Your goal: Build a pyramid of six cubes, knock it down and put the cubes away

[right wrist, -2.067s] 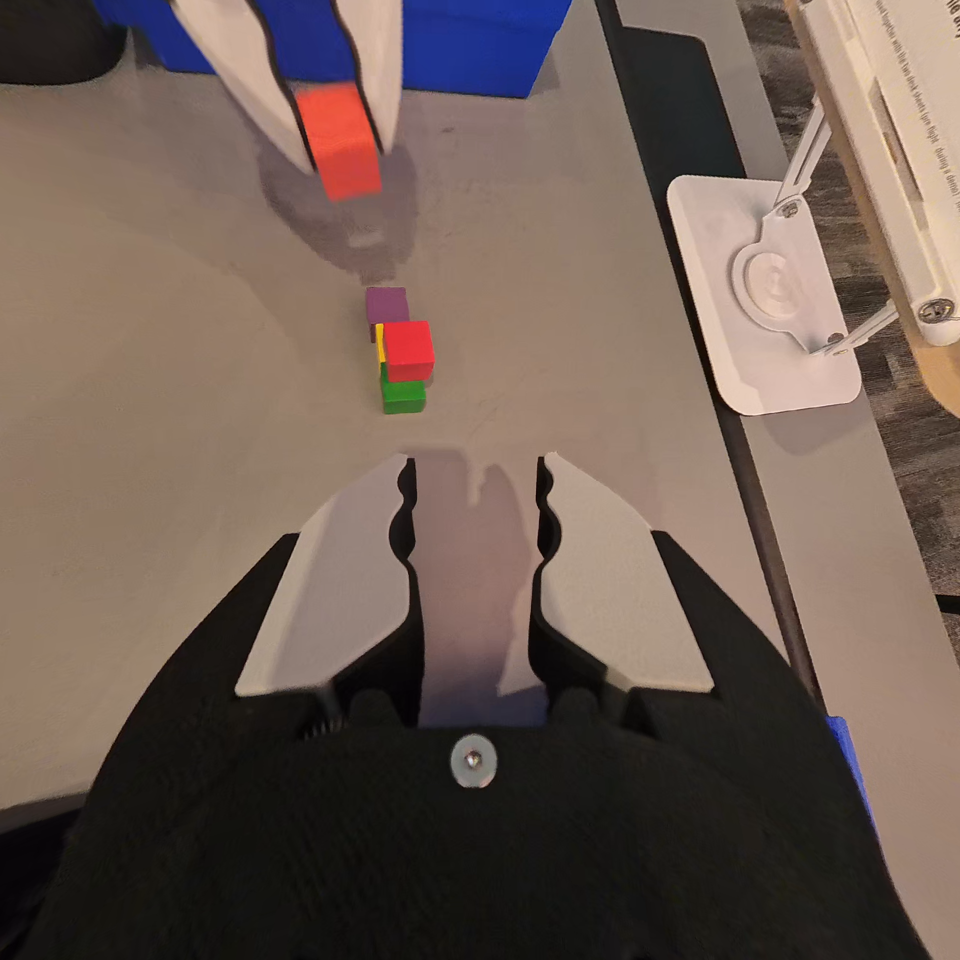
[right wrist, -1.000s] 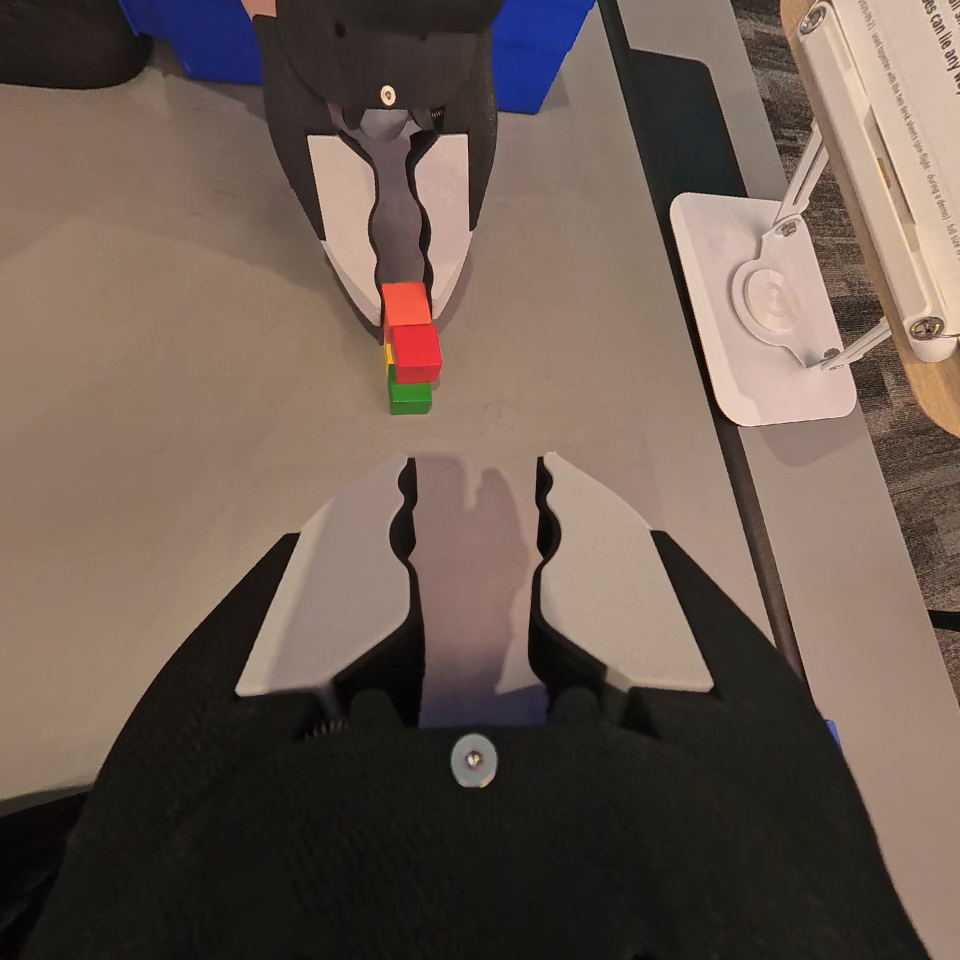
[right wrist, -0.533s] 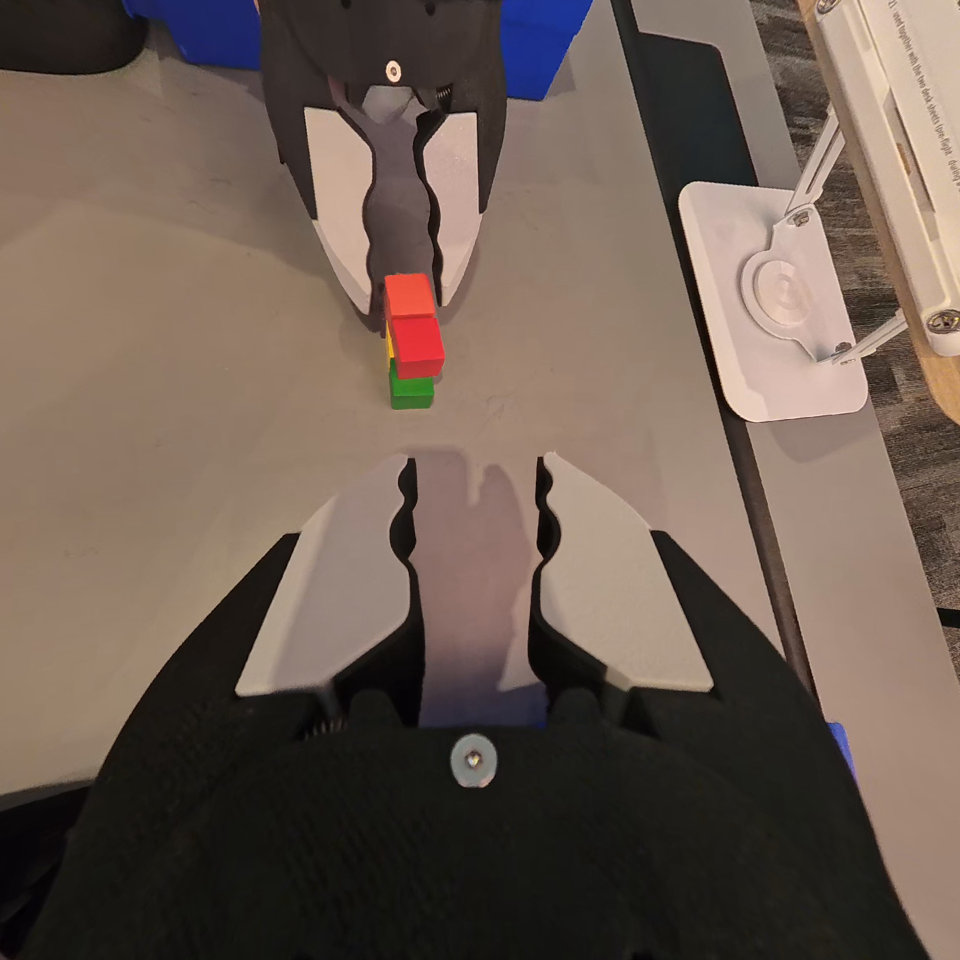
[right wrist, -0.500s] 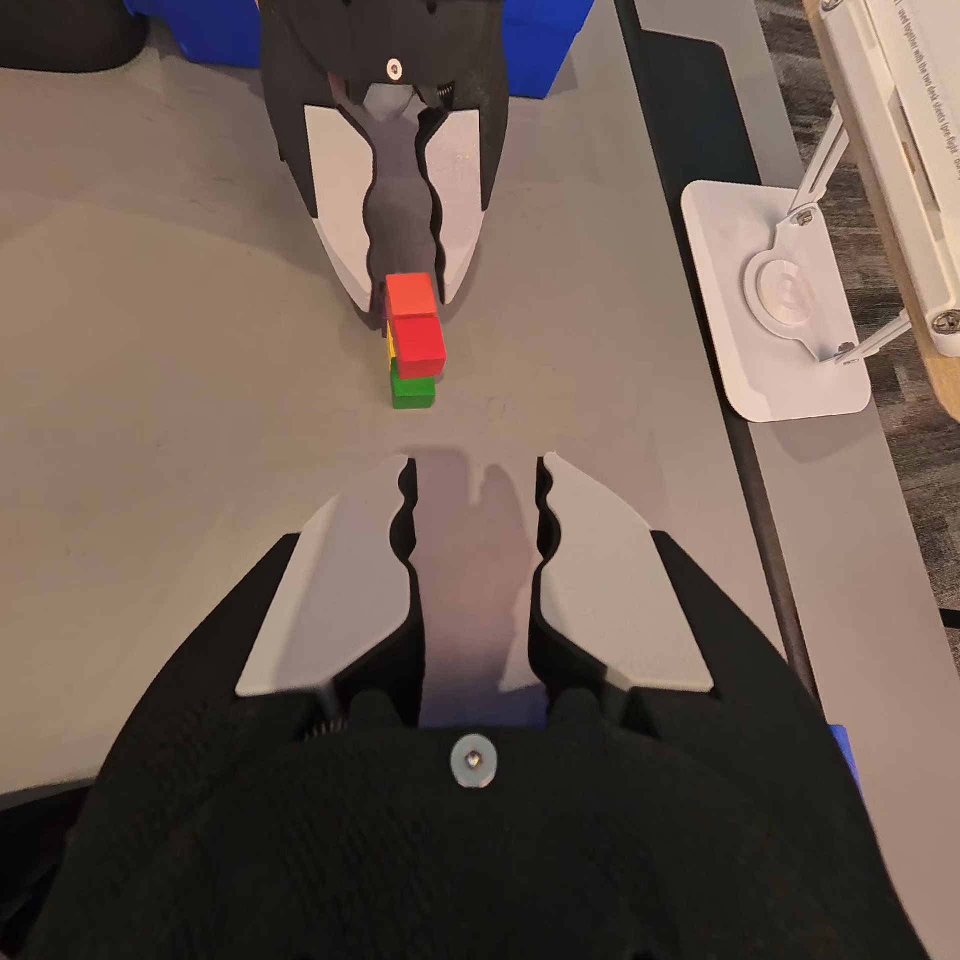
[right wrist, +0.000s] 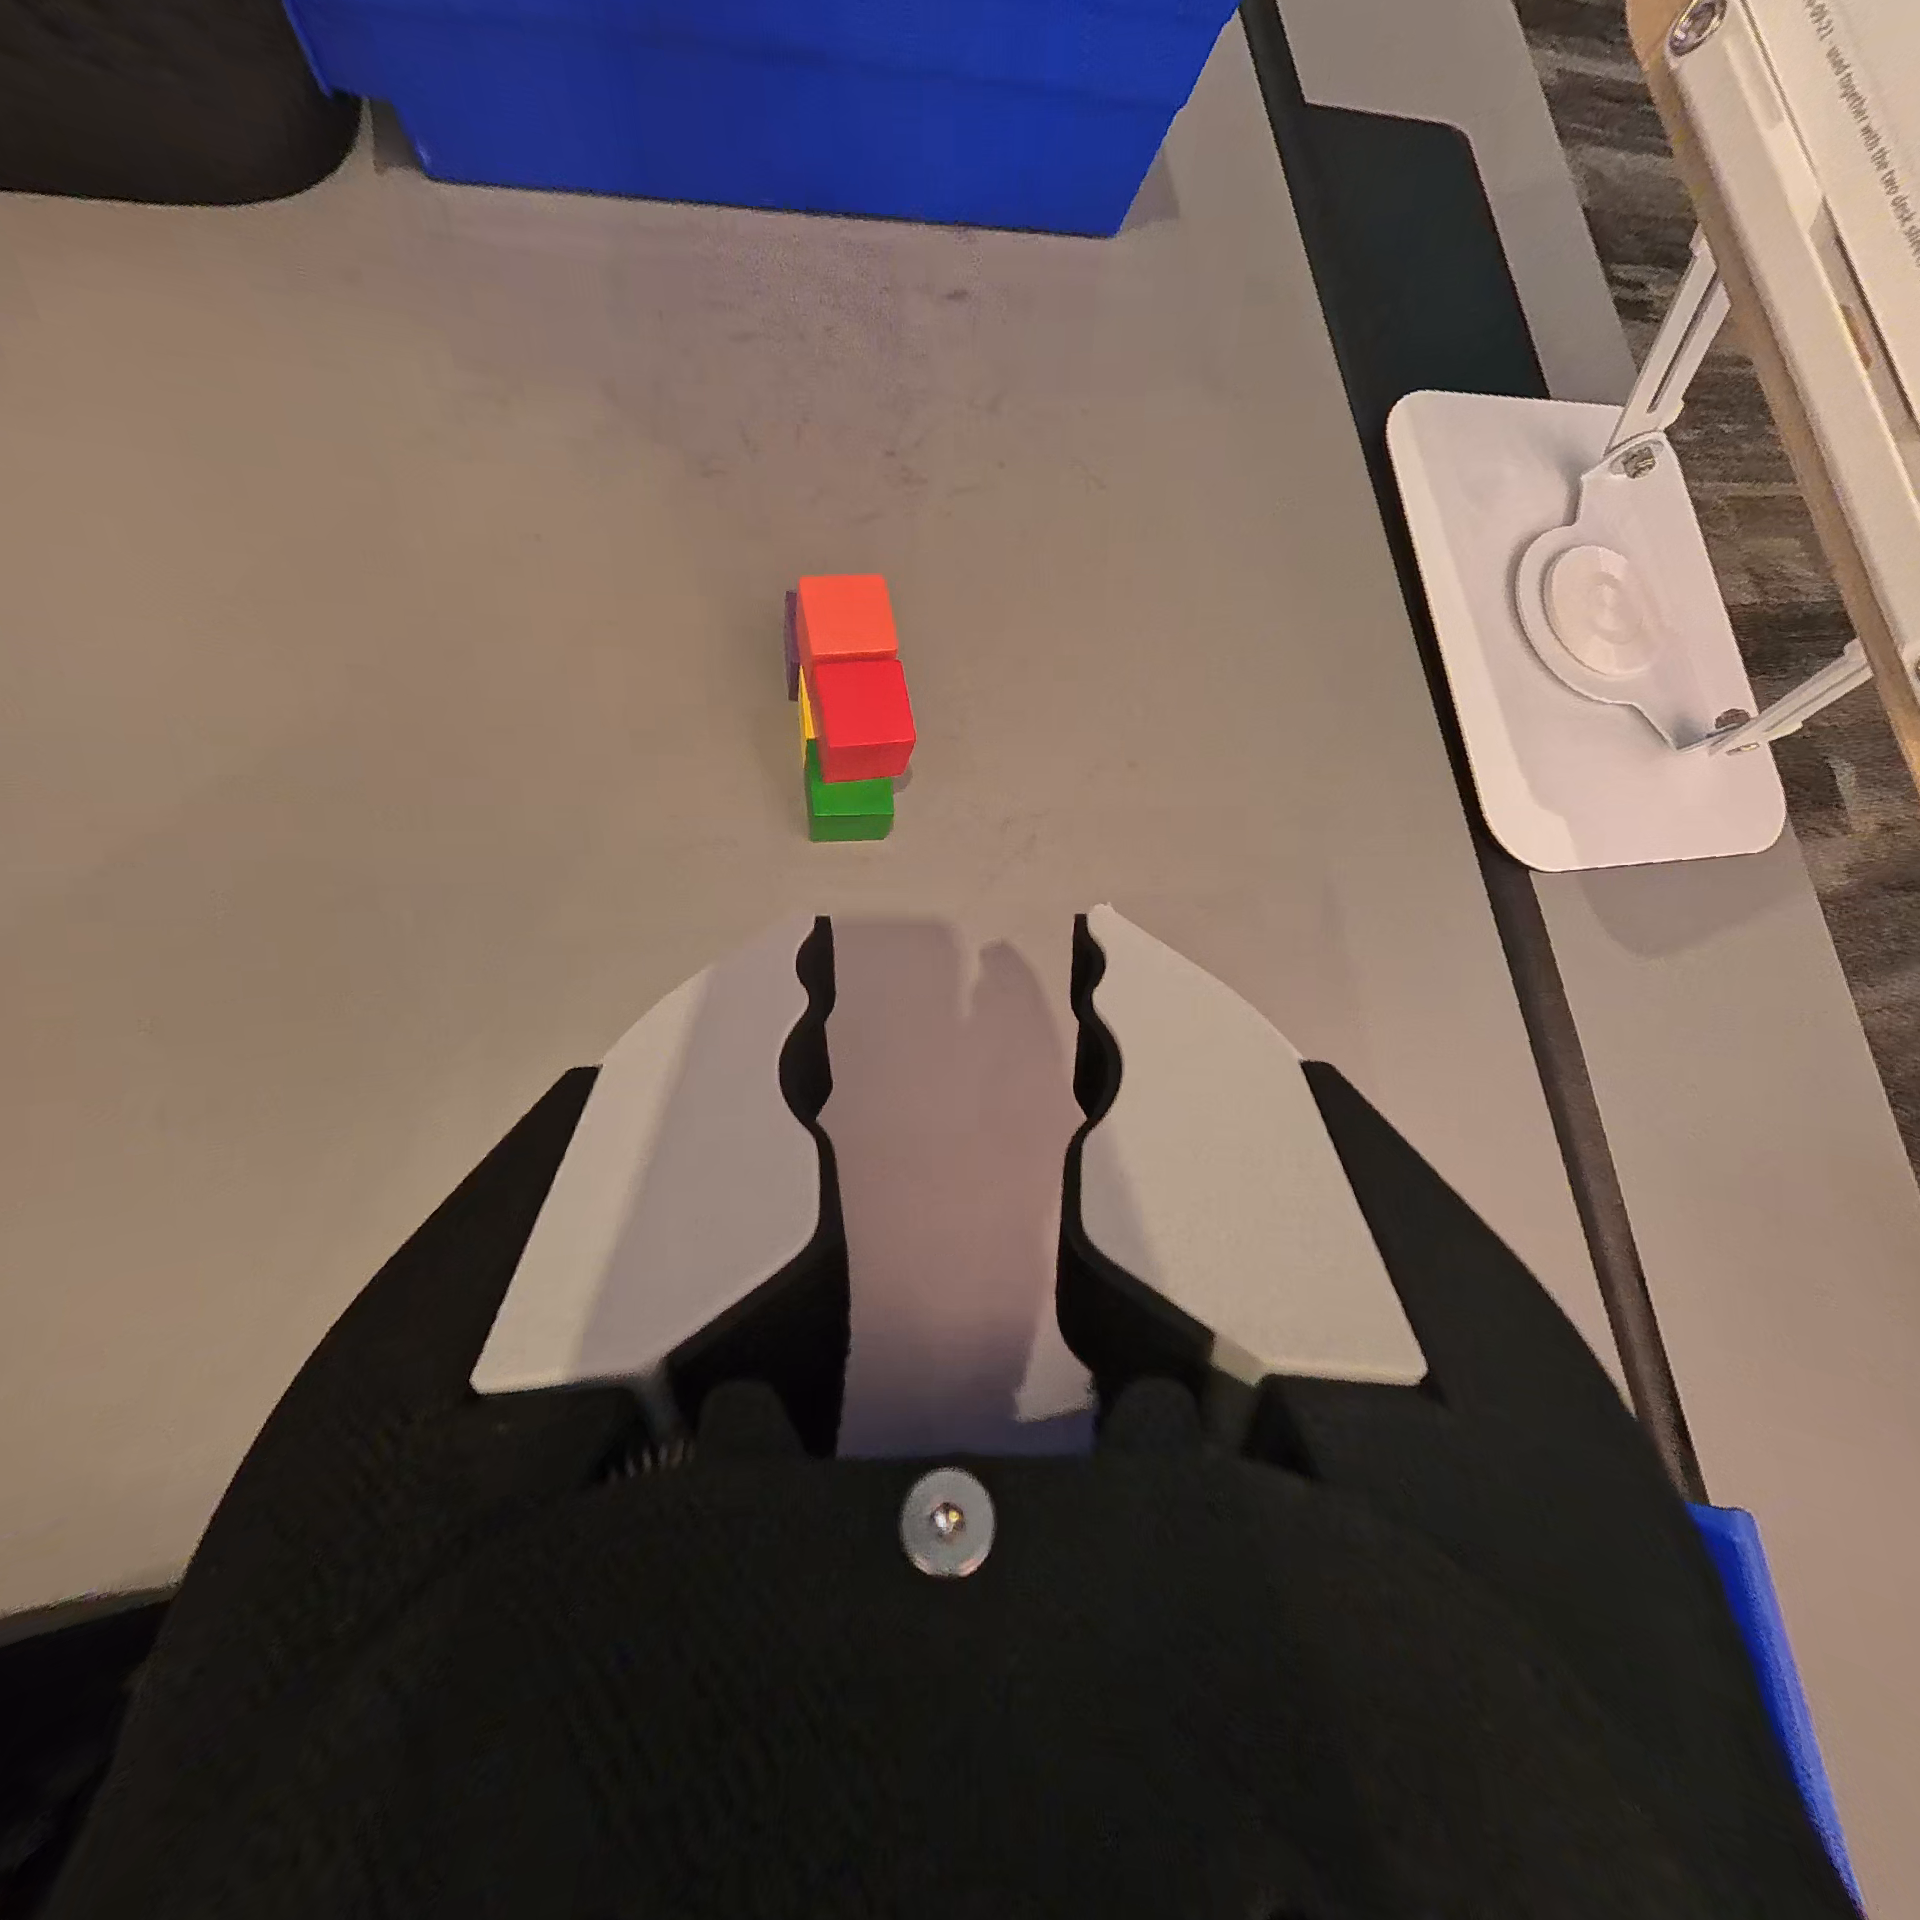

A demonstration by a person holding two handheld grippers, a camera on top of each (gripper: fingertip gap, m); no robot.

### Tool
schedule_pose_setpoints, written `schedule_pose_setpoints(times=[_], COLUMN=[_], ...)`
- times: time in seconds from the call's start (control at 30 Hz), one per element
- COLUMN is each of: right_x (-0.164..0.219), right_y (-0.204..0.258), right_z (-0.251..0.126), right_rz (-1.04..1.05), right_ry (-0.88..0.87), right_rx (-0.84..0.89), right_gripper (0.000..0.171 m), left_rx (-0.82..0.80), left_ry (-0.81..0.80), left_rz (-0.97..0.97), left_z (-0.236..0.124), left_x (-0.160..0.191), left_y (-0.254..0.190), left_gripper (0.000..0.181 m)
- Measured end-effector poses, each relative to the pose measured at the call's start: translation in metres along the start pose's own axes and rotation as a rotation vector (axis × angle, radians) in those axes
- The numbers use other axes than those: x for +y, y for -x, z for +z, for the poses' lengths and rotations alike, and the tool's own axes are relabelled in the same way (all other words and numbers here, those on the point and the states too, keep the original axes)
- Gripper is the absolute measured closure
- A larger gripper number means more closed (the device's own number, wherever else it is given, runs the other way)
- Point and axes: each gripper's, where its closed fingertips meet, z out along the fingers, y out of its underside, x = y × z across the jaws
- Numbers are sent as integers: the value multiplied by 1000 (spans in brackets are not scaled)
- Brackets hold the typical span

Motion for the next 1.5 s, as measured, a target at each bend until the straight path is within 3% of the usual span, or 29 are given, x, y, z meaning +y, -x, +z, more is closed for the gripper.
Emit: schedule_pose_setpoints(times=[0.07, 0.1, 0.3, 0.47, 0.6, 0.8, 0.9, 1.1, 1.17, 1.37, 1.5], right_x=[0, 1, 5, 10, 18, 24, 24, 25, 24, 24, 22], right_y=[0, -1, -6, -7, -9, -8, -8, -7, -6, -7, -8], right_z=[0, 0, 0, 5, 8, 10, 11, 12, 12, 9, 7], right_rz=[2, 3, 47, 64, 83, 83, 85, 68, 66, 64, 62], right_ry=[-1, -1, -2, 16, 37, 52, 49, 64, 59, 49, 35], right_rx=[-6, -7, -4, -2, -9, -19, -28, -28, -30, -27, -23], right_gripper=[126, 126, 126, 126, 126, 126, 126, 126, 126, 126, 126], left_rx=[-65, -94, -278, -331, -347, -372, -428, -438, -450, -508, -617], left_ry=[7, 46, 481, 673, 637, 721, 780, 803, 758, 704, 595], left_rz=[-15, -23, -56, -256, -440, -524, -489, -483, -468, -318, -208], left_z=[-20, -24, -9, 20, 39, 48, 46, 51, 52, 37, 12], left_x=[20, 36, 149, 200, 202, 214, 225, 239, 237, 236, 208], left_y=[28, 39, 87, 91, 90, 90, 94, 94, 97, 102, 108], left_gripper=[169, 169, 141, 133, 126, 127, 121, 136, 152, 152, 152])
